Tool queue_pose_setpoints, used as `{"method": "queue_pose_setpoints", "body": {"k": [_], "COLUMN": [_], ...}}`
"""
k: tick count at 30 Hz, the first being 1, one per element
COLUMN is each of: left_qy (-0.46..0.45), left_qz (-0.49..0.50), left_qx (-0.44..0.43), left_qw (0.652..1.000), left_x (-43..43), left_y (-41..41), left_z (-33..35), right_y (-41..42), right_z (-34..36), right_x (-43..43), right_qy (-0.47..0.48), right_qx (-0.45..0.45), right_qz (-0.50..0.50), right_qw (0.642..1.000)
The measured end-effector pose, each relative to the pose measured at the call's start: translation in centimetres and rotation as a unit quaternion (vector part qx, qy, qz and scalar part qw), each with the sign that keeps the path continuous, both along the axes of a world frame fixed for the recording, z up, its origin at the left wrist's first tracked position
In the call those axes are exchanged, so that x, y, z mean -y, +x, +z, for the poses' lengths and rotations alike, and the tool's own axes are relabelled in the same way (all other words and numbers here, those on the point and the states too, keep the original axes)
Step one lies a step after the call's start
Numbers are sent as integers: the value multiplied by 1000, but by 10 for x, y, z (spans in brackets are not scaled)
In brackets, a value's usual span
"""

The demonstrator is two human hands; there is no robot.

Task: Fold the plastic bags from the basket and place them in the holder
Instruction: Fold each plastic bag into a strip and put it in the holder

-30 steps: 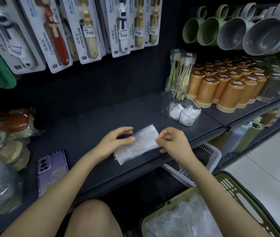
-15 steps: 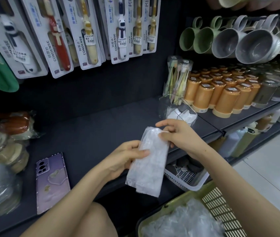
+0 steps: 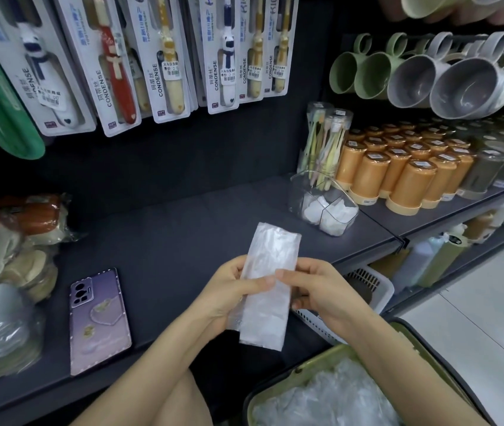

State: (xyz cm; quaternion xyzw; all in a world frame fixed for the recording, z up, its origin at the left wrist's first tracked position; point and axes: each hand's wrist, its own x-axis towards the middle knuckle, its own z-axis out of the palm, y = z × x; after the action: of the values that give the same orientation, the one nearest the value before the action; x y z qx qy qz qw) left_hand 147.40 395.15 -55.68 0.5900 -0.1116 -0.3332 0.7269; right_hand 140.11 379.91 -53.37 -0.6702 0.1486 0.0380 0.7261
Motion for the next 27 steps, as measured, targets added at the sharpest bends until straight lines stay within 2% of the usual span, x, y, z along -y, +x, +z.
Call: {"method": "queue_pose_setpoints", "body": {"k": [9, 15, 20, 24, 27], "left_qy": [4, -49, -44, -103, -51], "left_qz": [51, 46, 38, -21, -66], "left_qx": [-12, -82, -58, -86, -90], "left_qw": [999, 994, 997, 991, 992], "left_x": [2, -1, -4, -11, -13], "left_y": [-12, -12, -8, 0, 6], "left_z": [-3, 2, 6, 13, 18], "right_y": [-4, -5, -7, -10, -11], "right_z": [-8, -8, -5, -4, -3], "right_x": [-9, -9, -6, -3, 2], "right_qy": [23, 27, 18, -14, -46], "right_qx": [0, 35, 88, 161, 228], "right_qz": [-21, -63, -73, -70, -55], "right_qw": [1000, 997, 993, 984, 971]}}
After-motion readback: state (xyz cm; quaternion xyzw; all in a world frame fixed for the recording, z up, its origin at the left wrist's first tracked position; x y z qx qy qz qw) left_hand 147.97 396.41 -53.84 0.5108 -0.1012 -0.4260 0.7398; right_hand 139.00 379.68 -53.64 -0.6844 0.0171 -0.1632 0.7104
